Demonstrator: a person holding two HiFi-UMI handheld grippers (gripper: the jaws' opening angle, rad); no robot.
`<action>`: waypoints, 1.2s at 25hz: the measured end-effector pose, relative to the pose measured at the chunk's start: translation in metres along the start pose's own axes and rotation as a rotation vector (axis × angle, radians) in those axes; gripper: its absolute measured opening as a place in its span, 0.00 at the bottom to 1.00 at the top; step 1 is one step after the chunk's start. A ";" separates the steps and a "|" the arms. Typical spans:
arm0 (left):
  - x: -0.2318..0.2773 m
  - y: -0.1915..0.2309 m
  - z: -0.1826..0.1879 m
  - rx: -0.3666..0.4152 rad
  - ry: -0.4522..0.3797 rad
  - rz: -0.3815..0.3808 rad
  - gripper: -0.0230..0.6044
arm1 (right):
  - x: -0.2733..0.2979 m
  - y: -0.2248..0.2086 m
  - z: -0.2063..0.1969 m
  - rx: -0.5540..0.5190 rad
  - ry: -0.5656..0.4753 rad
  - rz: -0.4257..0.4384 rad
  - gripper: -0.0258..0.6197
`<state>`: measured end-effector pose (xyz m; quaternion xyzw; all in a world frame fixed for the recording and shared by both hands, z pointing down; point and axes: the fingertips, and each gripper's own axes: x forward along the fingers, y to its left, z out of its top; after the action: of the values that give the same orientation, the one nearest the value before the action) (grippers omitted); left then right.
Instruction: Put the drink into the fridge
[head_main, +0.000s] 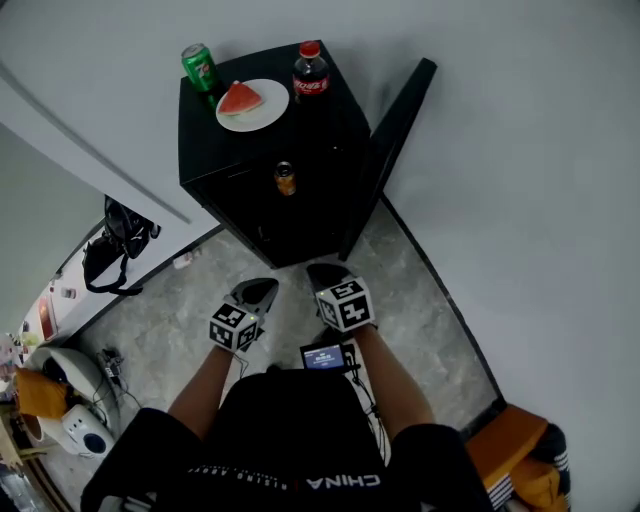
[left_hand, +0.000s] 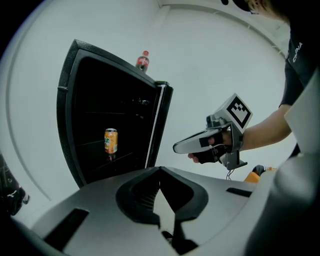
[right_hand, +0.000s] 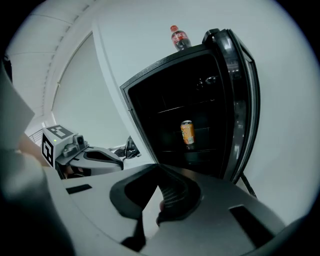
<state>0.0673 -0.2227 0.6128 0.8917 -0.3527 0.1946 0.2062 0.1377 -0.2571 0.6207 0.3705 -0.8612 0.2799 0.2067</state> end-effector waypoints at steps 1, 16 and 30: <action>-0.004 -0.003 -0.001 0.011 -0.002 -0.008 0.06 | -0.005 0.003 -0.004 -0.001 0.000 -0.013 0.06; -0.145 -0.010 -0.082 -0.027 -0.096 -0.026 0.06 | -0.017 0.140 -0.078 -0.023 0.027 -0.135 0.06; -0.169 -0.043 -0.109 -0.089 -0.138 0.060 0.06 | -0.054 0.165 -0.100 -0.155 0.075 -0.132 0.06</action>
<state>-0.0384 -0.0464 0.6113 0.8819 -0.4012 0.1229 0.2151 0.0628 -0.0717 0.6114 0.3986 -0.8456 0.2119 0.2849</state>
